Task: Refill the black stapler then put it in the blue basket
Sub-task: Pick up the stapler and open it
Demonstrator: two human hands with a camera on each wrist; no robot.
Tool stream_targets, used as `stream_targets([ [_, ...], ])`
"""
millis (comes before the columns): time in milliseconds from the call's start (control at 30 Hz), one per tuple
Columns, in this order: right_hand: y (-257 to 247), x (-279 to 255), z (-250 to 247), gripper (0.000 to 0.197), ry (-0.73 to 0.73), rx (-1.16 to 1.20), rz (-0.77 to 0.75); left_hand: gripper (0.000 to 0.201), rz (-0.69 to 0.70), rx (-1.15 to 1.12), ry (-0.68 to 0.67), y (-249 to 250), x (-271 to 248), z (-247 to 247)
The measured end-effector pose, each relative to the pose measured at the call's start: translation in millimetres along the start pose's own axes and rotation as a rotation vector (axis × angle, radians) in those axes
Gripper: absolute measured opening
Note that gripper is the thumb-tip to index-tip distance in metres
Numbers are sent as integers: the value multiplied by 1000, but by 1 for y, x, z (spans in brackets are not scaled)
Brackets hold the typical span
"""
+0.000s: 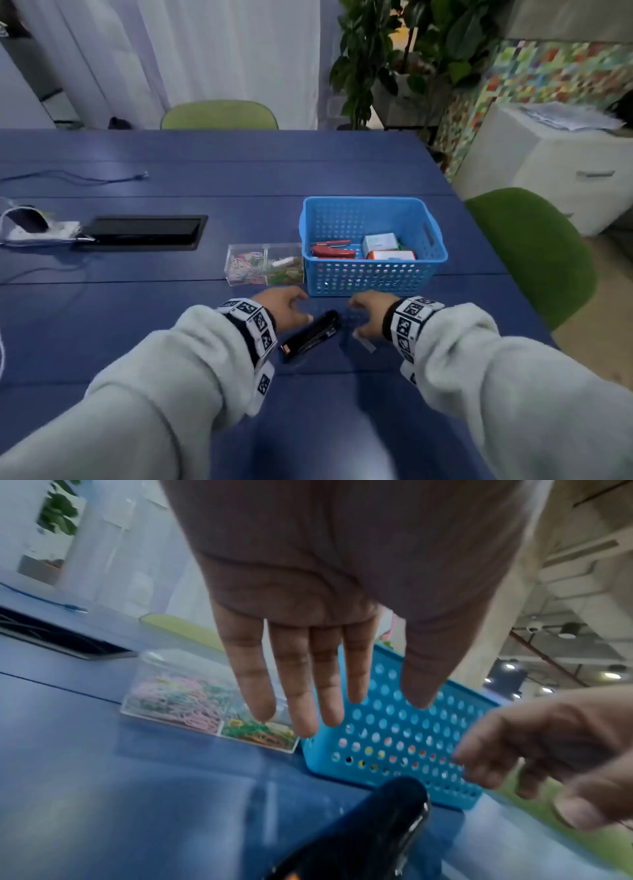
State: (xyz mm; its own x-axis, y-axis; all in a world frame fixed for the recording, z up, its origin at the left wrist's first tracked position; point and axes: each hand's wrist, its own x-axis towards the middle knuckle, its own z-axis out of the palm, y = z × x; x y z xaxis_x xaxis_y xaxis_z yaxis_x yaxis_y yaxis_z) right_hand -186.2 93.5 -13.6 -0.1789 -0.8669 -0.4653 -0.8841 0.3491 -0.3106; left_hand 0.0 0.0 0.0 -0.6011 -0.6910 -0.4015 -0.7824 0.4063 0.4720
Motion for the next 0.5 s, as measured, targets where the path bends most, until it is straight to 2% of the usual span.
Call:
stream_targets([
  [67,-5,15,5,63,-45,-31,36,53,-3,59,-79,3,10,11],
  [167,-11,31,15,57,-84,-62,18,52,9,95,-143,6,18,30],
  [400,-29,56,31,49,-202,-200,-35,39,38,82,-104,5,27,51],
  [500,-29,60,36,47,-188,-188,-42,36,57,32,-89,2,25,49],
])
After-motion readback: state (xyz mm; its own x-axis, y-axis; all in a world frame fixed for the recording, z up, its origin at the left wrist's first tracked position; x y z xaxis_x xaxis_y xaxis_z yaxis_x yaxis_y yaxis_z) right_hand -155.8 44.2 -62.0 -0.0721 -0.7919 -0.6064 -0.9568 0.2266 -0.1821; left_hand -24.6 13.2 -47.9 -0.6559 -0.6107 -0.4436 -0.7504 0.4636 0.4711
